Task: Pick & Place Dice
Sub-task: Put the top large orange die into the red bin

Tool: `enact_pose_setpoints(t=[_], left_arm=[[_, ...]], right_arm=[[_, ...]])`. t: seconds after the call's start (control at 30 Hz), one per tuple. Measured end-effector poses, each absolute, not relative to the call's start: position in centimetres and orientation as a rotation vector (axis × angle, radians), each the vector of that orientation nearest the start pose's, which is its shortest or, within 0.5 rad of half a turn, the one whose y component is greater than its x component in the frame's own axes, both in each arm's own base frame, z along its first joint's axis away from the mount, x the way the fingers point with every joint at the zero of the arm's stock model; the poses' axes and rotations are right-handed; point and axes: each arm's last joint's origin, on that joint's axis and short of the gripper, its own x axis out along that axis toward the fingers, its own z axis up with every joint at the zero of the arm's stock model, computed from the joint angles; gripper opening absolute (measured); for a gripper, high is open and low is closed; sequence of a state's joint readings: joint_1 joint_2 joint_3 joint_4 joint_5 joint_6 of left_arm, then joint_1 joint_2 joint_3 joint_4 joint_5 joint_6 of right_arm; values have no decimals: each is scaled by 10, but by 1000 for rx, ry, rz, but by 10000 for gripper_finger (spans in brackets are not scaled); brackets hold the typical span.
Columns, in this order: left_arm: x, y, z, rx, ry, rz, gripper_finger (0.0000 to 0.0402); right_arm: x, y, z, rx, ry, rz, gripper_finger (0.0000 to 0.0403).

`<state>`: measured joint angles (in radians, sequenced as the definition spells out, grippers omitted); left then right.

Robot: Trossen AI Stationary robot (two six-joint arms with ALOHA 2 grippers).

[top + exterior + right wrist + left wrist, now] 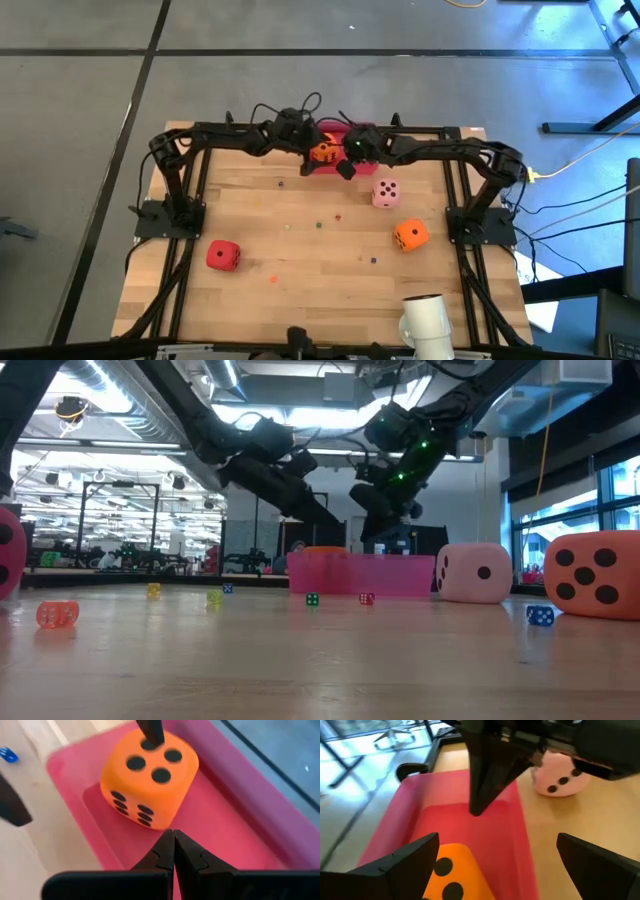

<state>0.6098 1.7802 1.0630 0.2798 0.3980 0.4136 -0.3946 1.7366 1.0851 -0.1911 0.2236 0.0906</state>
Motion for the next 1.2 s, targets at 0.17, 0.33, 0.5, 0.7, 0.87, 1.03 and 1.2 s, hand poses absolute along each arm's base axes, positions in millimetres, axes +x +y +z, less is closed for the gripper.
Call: enact_pose_setpoints(t=[0.17, 0.33, 0.5, 0.7, 0.87, 1.03, 1.2], left_arm=[[325, 207, 204, 273, 506, 290, 400], [326, 205, 202, 259, 540, 344, 400], [325, 203, 199, 259, 560, 287, 400], [324, 203, 198, 268, 588, 332, 400], [320, 210, 198, 310, 615, 388, 400], [318, 214, 198, 359, 622, 380, 400], [314, 220, 199, 417, 647, 407, 400]], right_arm=[[330, -143, 181, 184, 863, -619, 4], [330, -141, 173, 187, 906, -615, 4], [331, -141, 173, 187, 907, -614, 4], [330, -135, 170, 243, 947, -510, 4], [332, -127, 170, 242, 958, -473, 4], [333, -125, 170, 234, 957, -465, 4], [333, -125, 170, 232, 958, -463, 4]])
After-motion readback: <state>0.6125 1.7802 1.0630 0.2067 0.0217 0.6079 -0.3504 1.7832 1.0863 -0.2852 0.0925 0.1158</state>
